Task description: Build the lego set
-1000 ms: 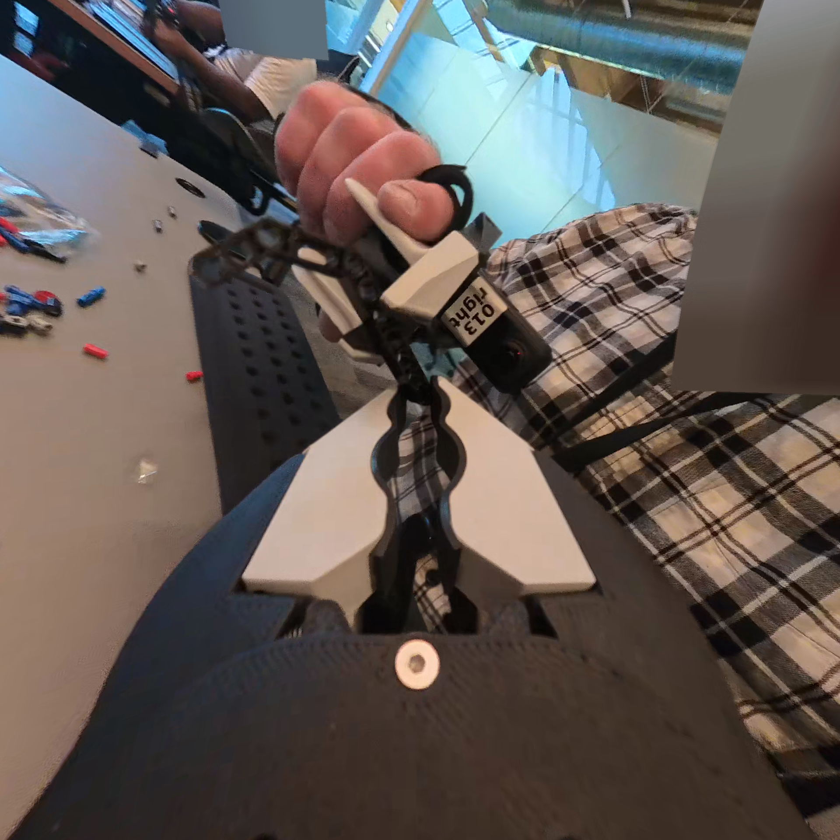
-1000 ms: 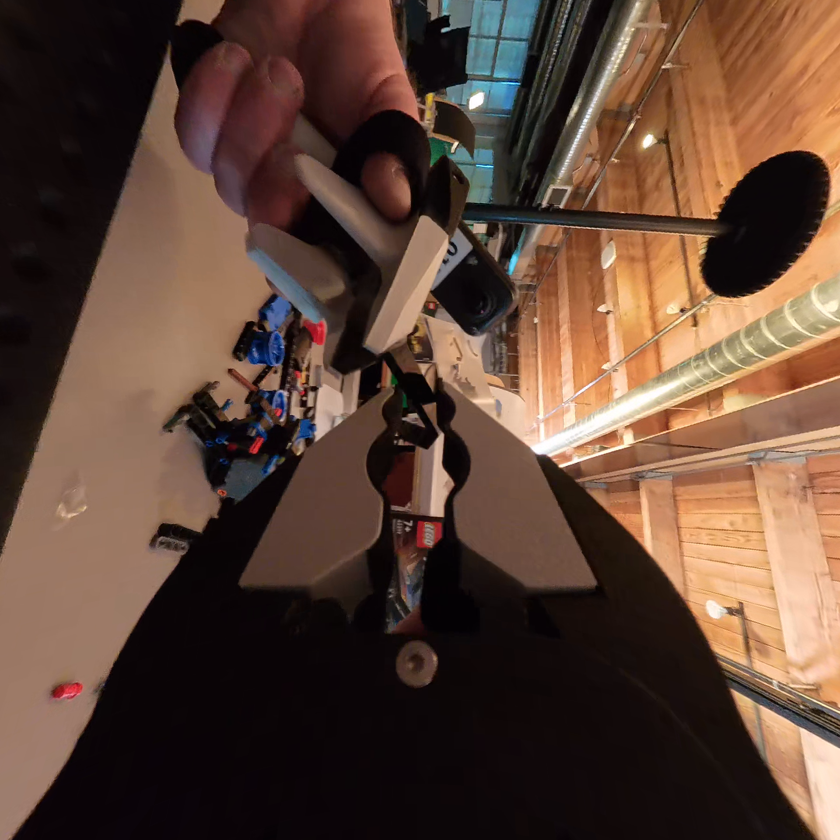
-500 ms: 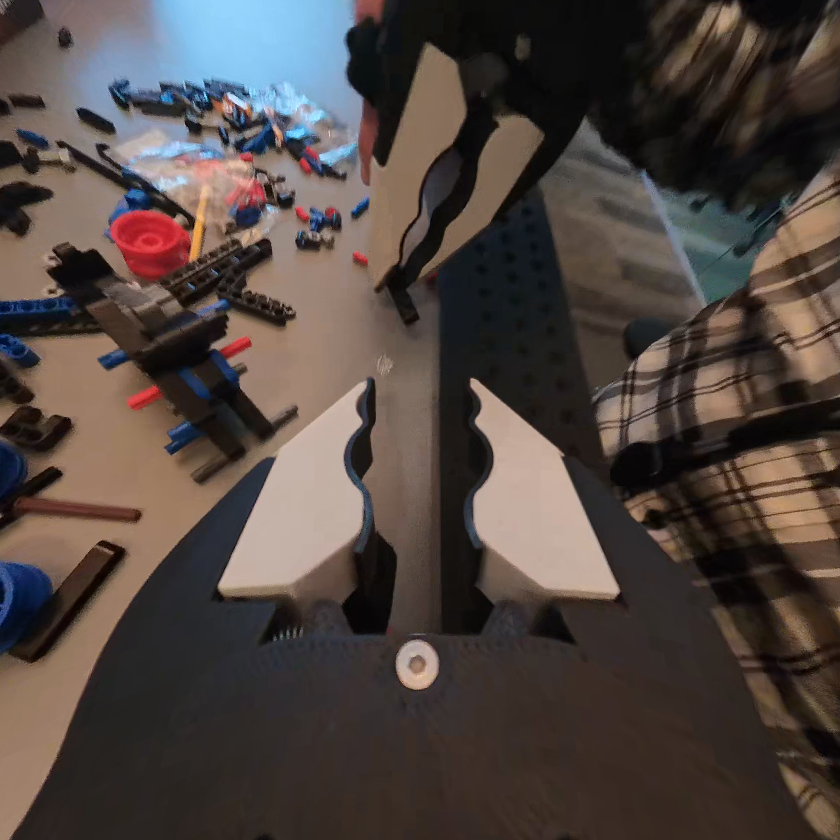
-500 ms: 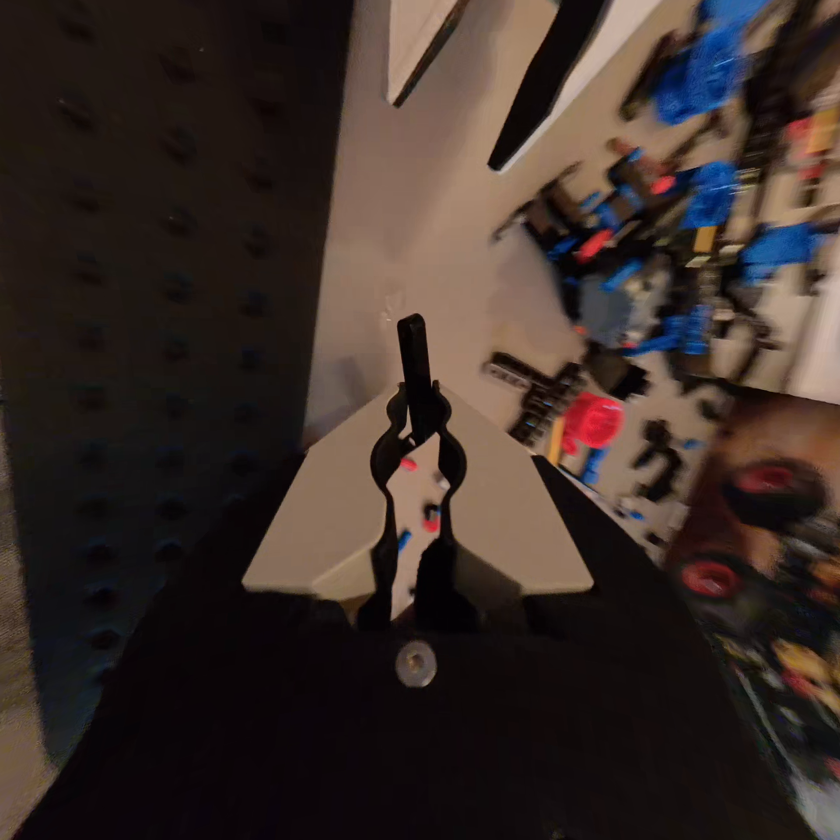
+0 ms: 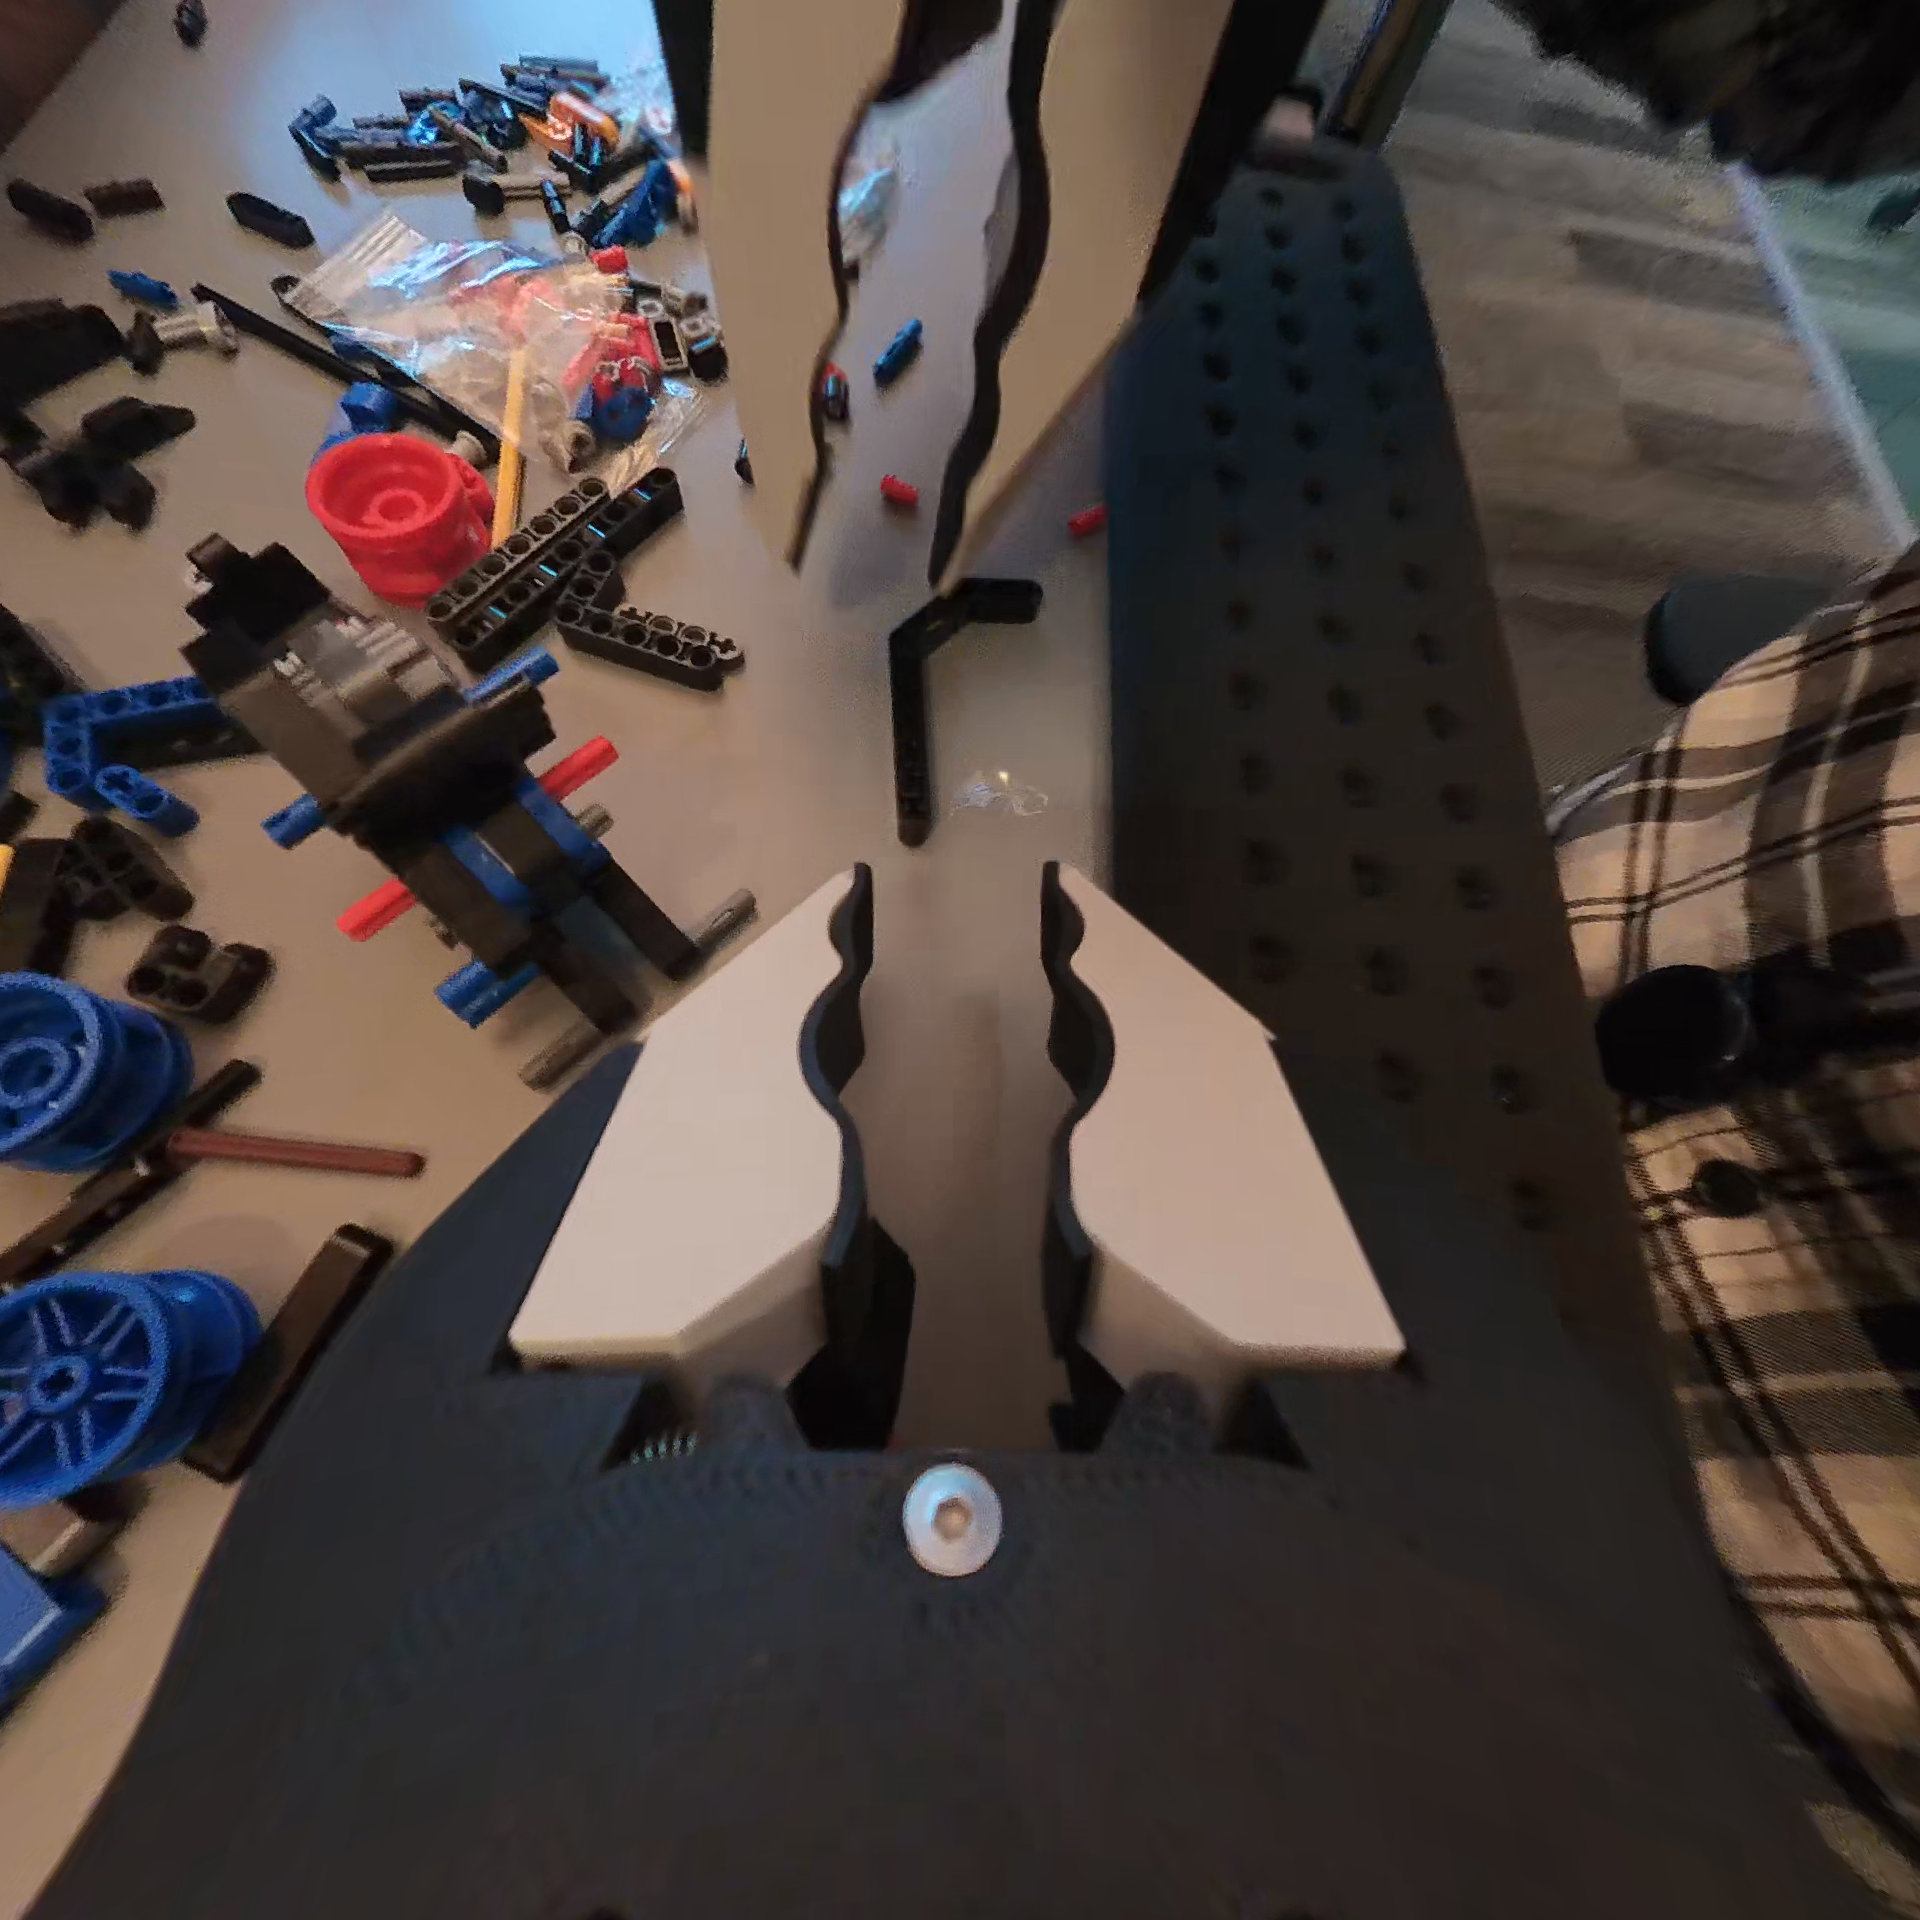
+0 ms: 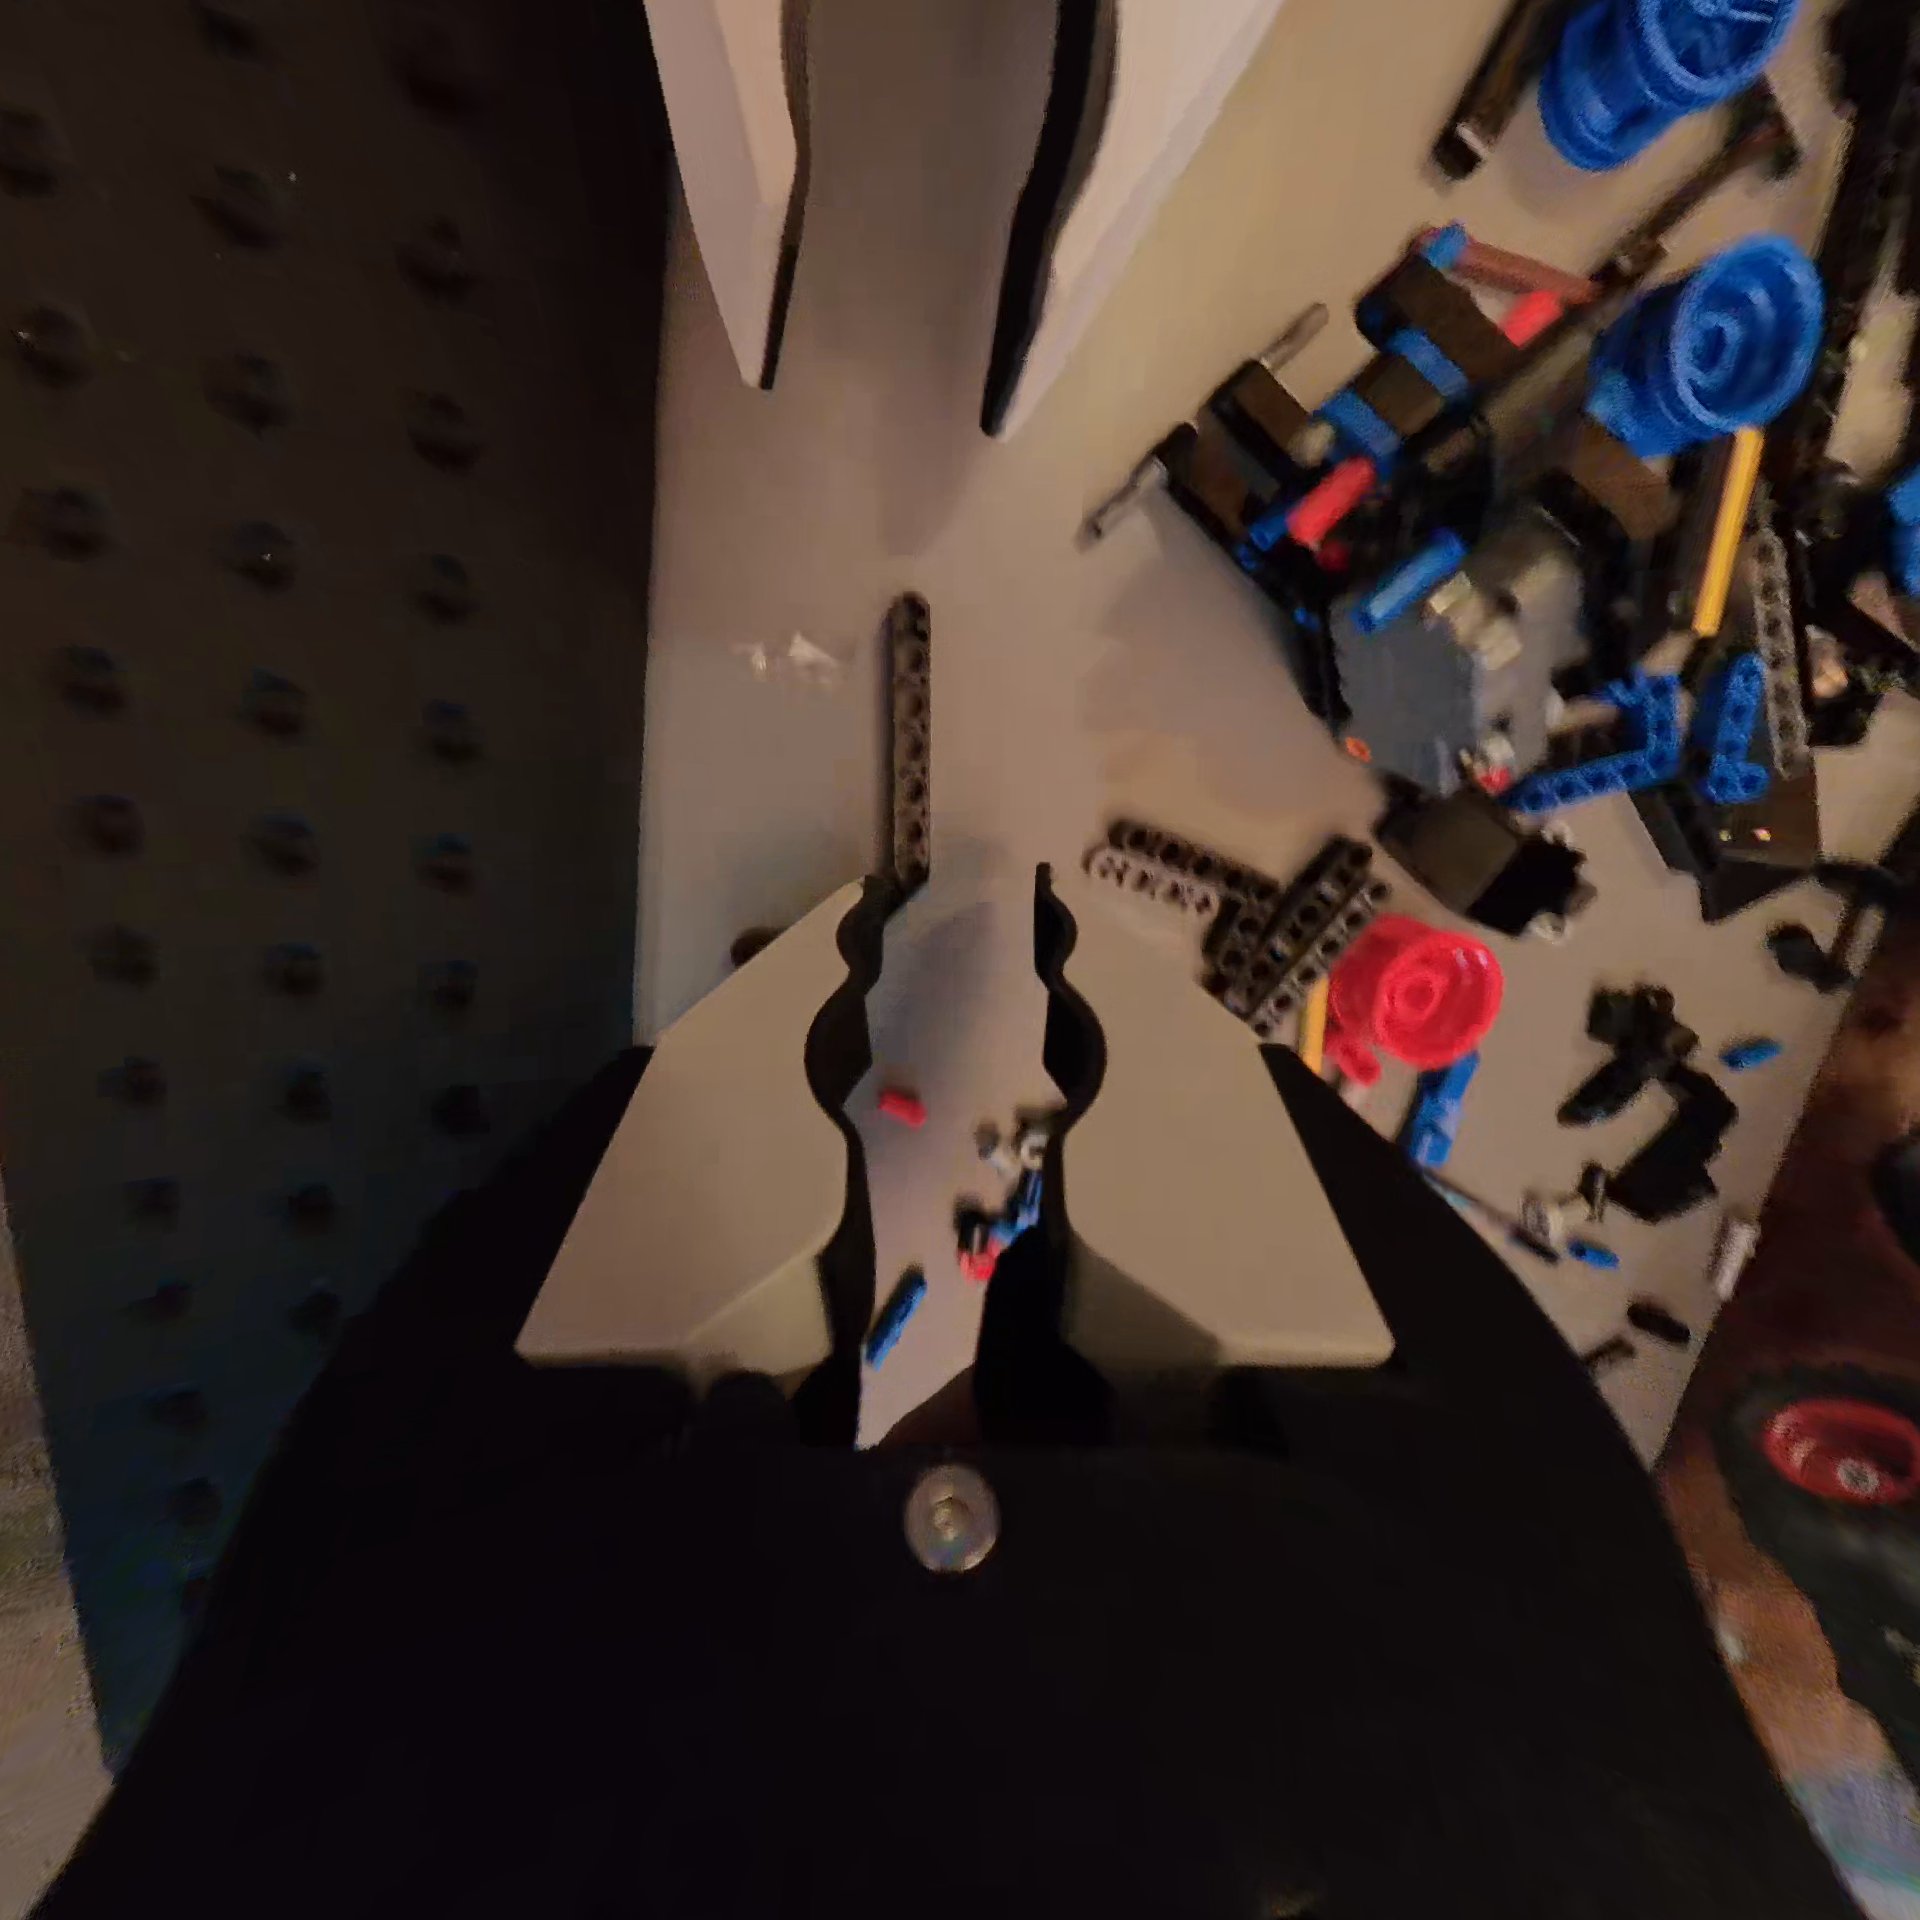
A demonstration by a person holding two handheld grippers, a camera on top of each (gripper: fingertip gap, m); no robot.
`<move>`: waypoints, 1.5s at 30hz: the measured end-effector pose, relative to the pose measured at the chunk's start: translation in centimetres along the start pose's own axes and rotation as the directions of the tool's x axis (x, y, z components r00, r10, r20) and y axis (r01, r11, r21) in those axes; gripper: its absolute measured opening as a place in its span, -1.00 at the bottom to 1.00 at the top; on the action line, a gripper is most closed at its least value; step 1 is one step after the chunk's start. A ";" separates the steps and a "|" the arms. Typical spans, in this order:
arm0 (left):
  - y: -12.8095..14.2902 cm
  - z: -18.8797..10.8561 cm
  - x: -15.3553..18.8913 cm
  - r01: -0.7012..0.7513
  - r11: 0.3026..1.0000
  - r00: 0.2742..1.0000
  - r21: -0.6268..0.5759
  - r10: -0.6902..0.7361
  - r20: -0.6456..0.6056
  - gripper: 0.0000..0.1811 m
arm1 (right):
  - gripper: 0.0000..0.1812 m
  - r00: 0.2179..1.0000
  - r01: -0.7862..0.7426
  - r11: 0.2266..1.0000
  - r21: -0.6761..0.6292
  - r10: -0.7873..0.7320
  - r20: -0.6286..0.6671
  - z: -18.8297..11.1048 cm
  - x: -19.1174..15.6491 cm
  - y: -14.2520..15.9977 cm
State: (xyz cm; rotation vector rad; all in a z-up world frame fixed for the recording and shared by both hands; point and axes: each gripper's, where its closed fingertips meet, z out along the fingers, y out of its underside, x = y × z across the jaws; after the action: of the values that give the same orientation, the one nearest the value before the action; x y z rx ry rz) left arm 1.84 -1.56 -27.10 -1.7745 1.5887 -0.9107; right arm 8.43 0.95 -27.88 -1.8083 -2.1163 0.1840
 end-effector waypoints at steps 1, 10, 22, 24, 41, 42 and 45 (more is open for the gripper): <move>0.1 0.2 -0.1 -0.027 0.999 0.999 -0.020 0.027 0.017 -0.67 | -0.69 0.999 -0.036 0.999 0.021 0.036 -0.030 -1.0 0.4 0.4; 0.3 1.1 -0.5 -0.105 0.993 0.992 -0.056 0.108 0.059 -0.68 | -0.88 0.909 -0.362 0.928 0.088 0.372 -0.188 -5.0 1.1 8.7; 0.4 1.5 -0.7 -0.138 0.988 0.987 -0.065 0.143 0.080 -0.68 | -0.83 0.892 -0.405 0.906 0.121 0.421 -0.163 -1.6 1.8 9.0; 0.4 1.6 -0.7 -0.139 0.988 0.987 -0.062 0.143 0.077 -0.68 | -0.84 0.897 -0.403 0.905 0.135 0.420 -0.139 -1.5 1.9 9.0; 0.5 1.7 -0.9 -0.145 0.987 0.985 -0.063 0.150 0.082 -0.68 | -0.94 0.958 -0.277 0.945 0.172 0.286 -0.026 -0.7 1.6 8.3; 0.5 1.7 -0.9 -0.147 0.987 0.985 -0.063 0.152 0.083 -0.68 | -0.94 0.957 -0.279 0.944 0.176 0.288 -0.031 -0.7 1.6 8.2; 0.2 1.6 -1.0 -0.160 0.986 0.981 -0.053 0.165 0.104 -0.68 | -0.94 0.950 -0.294 0.934 0.201 0.309 -0.046 -1.0 1.5 8.0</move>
State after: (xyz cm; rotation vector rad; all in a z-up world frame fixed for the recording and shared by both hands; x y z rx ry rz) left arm 2.99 -0.56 -28.32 -1.6661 1.6676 -0.6958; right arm 16.05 3.73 -29.25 -1.9788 -1.6948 0.3754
